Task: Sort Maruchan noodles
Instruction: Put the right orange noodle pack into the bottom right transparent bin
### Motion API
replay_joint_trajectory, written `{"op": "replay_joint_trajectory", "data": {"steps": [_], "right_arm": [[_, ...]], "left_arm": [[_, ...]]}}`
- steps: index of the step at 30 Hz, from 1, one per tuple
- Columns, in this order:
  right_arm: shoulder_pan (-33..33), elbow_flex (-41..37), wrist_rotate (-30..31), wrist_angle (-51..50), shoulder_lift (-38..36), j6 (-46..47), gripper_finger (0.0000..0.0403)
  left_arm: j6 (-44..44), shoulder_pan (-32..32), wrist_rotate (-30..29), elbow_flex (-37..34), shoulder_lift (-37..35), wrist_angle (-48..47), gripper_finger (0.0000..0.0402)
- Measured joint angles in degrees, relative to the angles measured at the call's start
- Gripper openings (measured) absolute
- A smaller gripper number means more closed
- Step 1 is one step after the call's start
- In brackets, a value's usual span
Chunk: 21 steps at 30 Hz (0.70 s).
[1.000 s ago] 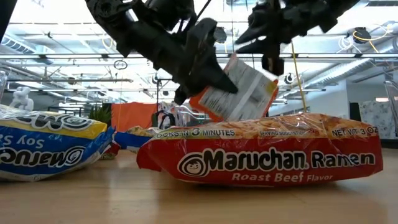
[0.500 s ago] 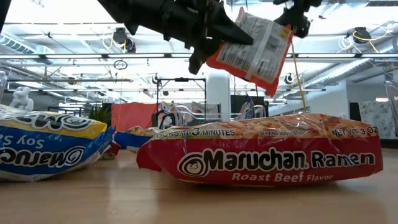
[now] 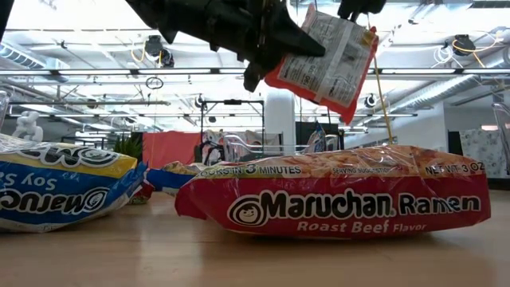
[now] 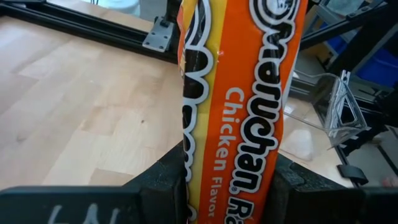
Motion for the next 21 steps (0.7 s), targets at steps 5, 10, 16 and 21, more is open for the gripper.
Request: {"op": "replay_joint_trajectory", "data": {"steps": [5, 10, 16, 21], "right_arm": [[1.2, 0.0, -1.6, -0.9, 3.5, -2.9, 0.0314], [2.2, 0.0, -2.0, -0.5, 6.5, -5.0, 0.0314], [3.1, 0.0, -3.2, 0.4, 8.7, -4.9, 0.0313], [3.4, 0.0, -3.3, 3.5, 8.9, -5.1, 0.0313]], "left_arm": [[-0.1, -0.5, 0.0, 0.0, 0.1, 0.0, 0.0131], [-0.1, -0.6, -0.1, 0.0, 0.1, -0.2, 0.0131], [0.2, -0.5, -0.1, 0.0, 0.1, -0.3, 0.0131], [0.4, -0.5, -0.5, 0.0, 0.1, -0.4, 0.0131]]}}
